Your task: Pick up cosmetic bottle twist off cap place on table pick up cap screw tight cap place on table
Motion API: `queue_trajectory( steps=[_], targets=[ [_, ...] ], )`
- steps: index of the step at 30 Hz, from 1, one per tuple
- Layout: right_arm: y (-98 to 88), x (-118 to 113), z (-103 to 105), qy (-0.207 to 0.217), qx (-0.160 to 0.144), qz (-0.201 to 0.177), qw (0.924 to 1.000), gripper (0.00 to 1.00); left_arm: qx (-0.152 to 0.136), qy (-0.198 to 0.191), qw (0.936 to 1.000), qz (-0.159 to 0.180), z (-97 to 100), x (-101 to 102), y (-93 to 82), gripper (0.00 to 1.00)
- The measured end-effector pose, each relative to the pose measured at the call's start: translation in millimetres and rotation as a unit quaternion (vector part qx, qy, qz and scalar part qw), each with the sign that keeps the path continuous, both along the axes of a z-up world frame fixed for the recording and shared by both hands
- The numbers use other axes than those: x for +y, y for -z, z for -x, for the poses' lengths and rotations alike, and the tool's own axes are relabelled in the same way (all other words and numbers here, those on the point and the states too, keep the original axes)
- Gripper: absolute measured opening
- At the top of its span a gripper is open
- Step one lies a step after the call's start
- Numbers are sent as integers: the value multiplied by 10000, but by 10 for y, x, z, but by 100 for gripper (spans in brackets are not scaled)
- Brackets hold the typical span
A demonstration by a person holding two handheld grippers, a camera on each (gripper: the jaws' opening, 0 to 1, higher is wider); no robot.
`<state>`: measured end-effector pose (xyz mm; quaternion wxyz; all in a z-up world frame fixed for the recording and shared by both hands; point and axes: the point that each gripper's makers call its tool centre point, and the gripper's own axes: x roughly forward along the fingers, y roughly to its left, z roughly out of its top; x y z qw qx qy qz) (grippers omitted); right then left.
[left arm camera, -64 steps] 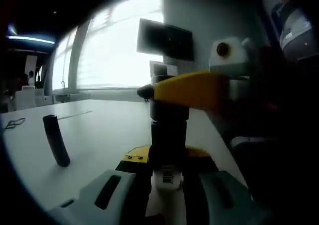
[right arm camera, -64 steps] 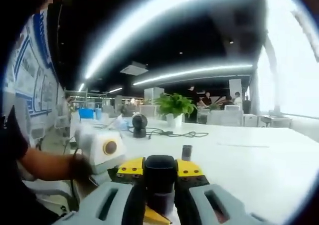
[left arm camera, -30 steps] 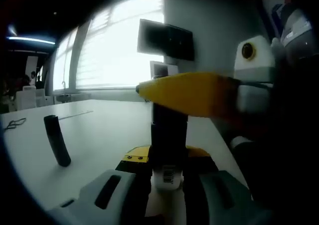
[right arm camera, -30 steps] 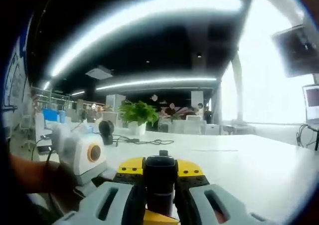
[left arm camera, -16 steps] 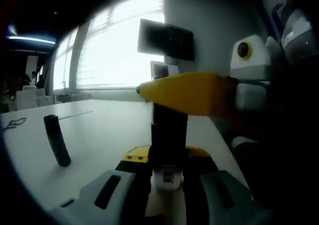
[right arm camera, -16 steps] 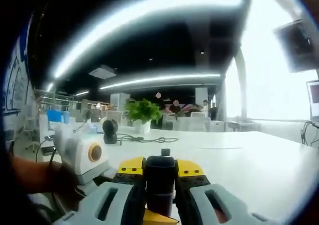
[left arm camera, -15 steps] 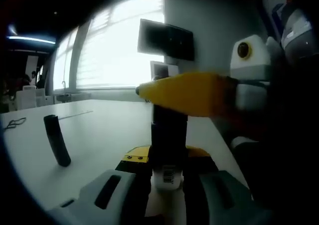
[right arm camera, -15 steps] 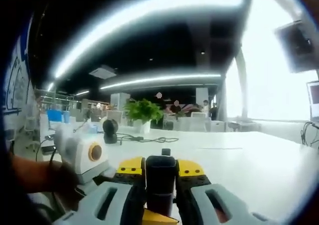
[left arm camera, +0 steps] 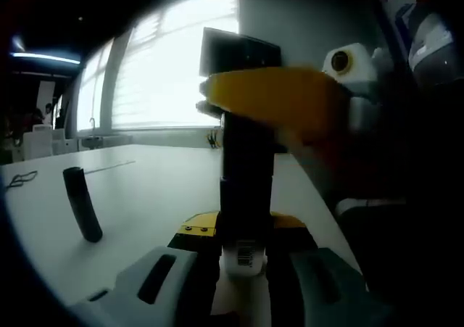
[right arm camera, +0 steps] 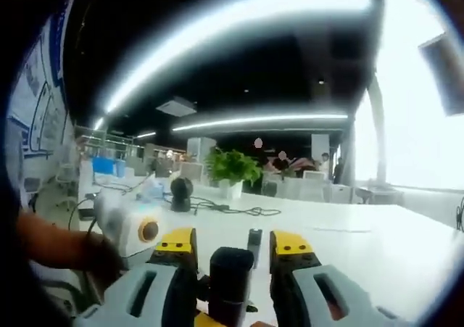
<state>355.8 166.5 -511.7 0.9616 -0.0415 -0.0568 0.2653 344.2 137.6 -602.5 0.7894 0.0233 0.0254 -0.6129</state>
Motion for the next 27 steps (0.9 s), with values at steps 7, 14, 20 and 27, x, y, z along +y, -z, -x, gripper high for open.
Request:
queue_trajectory(
  steps=[7,14,20,27],
  targets=[
    [-46,29,-1,-1415,560,-351,9877,33,-31,11,10000,-6,1,-2,-3,14],
    [48,34,-4,-2347,893,-183,9678,34,-25,23,10000,0,-9,4,9,14],
    [86,57,41,-2828,912,-112,9548,35,33,60,10000,19,-1,1,16,14],
    [151,113,97,-3448,908,186,9341,37,23,69,10000,15,6,0,19,14]
  ],
)
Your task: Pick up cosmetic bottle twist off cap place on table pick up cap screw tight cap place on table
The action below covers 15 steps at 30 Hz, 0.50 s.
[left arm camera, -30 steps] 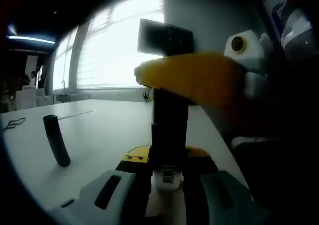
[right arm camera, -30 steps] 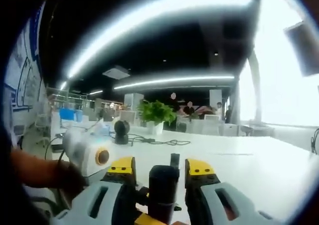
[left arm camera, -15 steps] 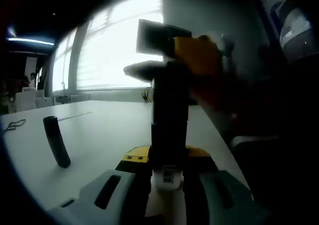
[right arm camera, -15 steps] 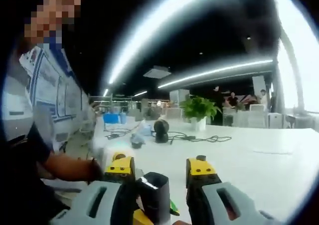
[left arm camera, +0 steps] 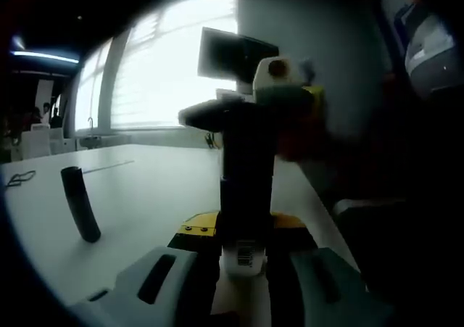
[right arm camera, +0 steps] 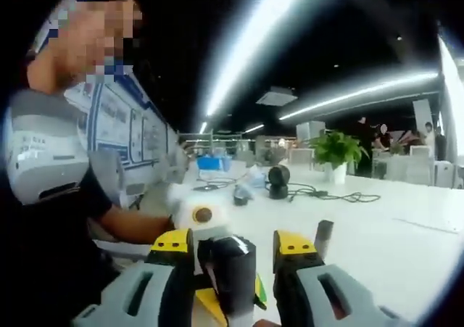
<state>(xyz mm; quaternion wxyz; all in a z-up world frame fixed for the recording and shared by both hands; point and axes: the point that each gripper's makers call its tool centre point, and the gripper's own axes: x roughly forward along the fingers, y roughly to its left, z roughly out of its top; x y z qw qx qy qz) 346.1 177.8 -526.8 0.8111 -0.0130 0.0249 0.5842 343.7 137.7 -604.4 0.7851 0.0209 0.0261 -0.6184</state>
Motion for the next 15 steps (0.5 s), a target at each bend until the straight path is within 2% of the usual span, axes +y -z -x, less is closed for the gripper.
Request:
queue_trajectory(
  steps=[4,8,9,11,15],
  targets=[
    [20,11,-17,-285,-30,51,9996,34,4,20,10000,1,8,-1,1,14],
    [10,45,82,-850,-154,-15,9963,34,-6,16,10000,-1,6,0,2,14],
    [20,43,45,-786,-133,6,9968,34,-14,15,10000,-3,7,0,1,14],
    [30,60,79,-942,-220,39,9953,32,-13,17,10000,-2,7,0,1,14],
    [63,115,104,-1127,-190,71,9934,30,-3,29,10000,1,7,-1,1,14]
  ],
)
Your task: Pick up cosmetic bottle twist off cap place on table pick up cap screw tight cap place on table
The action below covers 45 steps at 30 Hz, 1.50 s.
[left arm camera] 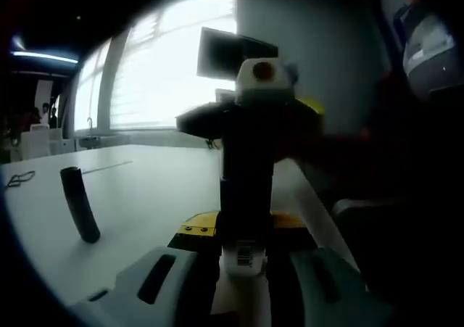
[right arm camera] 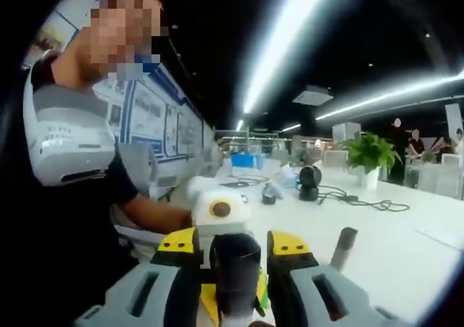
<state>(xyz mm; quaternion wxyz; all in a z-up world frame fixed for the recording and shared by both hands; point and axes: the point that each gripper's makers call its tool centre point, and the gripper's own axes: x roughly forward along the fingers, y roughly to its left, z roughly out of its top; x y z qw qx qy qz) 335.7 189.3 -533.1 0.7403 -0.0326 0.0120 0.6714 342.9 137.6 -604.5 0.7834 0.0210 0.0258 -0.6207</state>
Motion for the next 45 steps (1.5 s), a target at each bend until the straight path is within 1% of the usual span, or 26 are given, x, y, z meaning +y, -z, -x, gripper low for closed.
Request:
queue_trajectory(
  steps=[1,3,4,5,6,7,9,14,17,22,30,31,34,35,37,42,43,45],
  targets=[
    [9,15,-1,-4,-25,2,10000,30,2,1,10000,0,0,0,0,14],
    [33,28,-7,-46,52,22,10000,23,-18,5,10000,-3,1,0,-1,14],
    [44,29,-8,-22,26,31,10000,19,-39,-2,10000,-9,2,-2,-1,14],
    [53,32,-10,-32,45,37,10000,19,-120,1,9999,-17,7,-5,-9,14],
    [49,35,-16,-32,83,31,10000,19,-69,1,10000,-9,8,-3,-8,14],
    [48,37,-19,-27,-25,50,10000,19,-73,2,10000,-12,8,-2,-9,14],
    [51,43,-35,4,1,58,10000,18,-26,-12,10000,-3,0,3,-11,14],
    [55,53,-22,-49,-2,120,9999,18,-49,0,10000,-11,9,5,-19,14],
    [54,65,-29,-10,11,101,9999,18,-53,-27,10000,-13,8,12,-23,14],
    [51,53,-44,172,-22,106,9998,17,-67,-54,10000,-23,16,8,-29,13],
    [48,22,-100,816,28,119,9966,18,-75,-95,9999,-30,29,14,-37,13],
    [48,8,-117,941,3,158,9954,18,-73,-94,9999,-29,29,14,-36,13],
    [50,1,-132,1199,107,181,9926,18,-68,-107,9999,-27,24,17,-35,13],
    [52,-10,-153,1377,192,168,9901,18,-53,-119,9999,-24,19,18,-35,13],
    [56,-27,-179,1656,231,178,9858,18,-35,-134,9999,-19,15,20,-34,13],
    [56,-62,-206,2325,211,190,9722,18,-26,-142,9999,-14,23,19,-32,13],
    [56,-81,-222,2517,236,158,9674,18,-35,-153,9999,-17,19,19,-32,13],
    [55,-98,-218,2768,160,170,9607,18,-44,-163,9999,-20,16,18,-32,13]
  ],
)
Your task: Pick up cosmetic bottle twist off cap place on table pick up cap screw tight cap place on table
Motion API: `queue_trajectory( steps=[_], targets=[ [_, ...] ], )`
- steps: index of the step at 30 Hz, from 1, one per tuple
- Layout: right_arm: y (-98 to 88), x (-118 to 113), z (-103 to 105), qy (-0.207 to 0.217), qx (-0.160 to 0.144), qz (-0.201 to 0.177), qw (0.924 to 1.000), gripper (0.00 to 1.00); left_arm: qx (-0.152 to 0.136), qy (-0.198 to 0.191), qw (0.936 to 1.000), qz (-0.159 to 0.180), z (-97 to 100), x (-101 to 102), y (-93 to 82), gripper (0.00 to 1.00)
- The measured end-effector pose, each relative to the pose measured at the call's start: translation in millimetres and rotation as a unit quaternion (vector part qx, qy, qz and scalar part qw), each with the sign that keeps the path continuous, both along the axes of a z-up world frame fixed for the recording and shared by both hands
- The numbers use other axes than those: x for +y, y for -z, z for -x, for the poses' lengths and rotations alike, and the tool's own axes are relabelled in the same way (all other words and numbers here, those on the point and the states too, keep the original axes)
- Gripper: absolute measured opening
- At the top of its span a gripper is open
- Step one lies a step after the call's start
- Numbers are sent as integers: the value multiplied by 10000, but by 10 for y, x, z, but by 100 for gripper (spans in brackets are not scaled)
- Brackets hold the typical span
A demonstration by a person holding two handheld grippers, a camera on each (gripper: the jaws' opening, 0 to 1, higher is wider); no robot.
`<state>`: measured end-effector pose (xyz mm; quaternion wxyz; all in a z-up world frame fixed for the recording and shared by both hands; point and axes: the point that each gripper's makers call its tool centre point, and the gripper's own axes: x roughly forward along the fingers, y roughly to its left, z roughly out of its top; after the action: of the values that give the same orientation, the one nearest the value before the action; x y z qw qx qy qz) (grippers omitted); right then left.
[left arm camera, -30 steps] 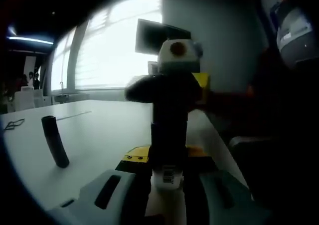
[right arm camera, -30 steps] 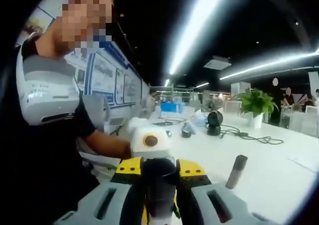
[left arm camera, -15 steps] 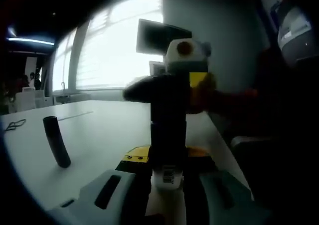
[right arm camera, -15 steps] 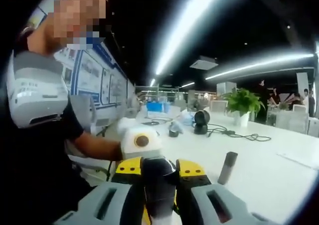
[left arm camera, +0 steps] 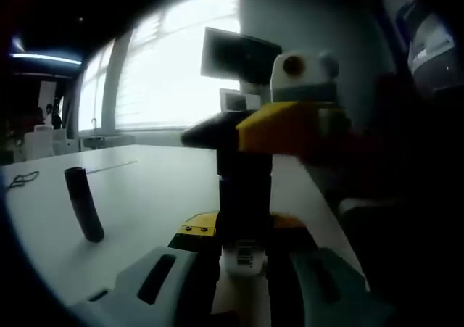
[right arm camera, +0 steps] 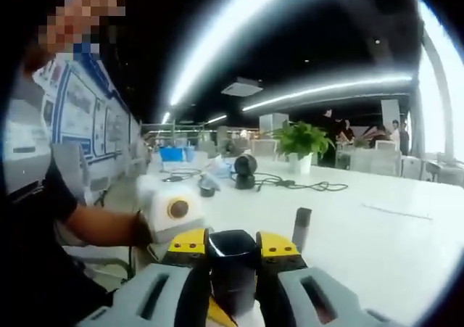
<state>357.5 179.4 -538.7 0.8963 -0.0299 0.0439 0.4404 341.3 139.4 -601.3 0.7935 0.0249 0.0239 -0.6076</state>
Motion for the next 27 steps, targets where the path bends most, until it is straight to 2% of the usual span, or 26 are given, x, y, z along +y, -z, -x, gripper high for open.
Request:
queue_trajectory(
  steps=[2,8,23,27],
  targets=[
    [-3,-18,-6,343,-53,9,9994,18,-2,1,10000,-1,-1,2,0,13],
    [-3,-49,-12,900,-94,-68,9959,18,-8,5,10000,-3,8,-11,-1,13],
    [-5,-108,-43,1810,-125,-129,9833,18,4,-2,10000,-2,-27,-5,14,14],
    [-8,-116,-43,2067,-230,-79,9781,18,15,-6,10000,2,-59,3,29,14]
  ],
)
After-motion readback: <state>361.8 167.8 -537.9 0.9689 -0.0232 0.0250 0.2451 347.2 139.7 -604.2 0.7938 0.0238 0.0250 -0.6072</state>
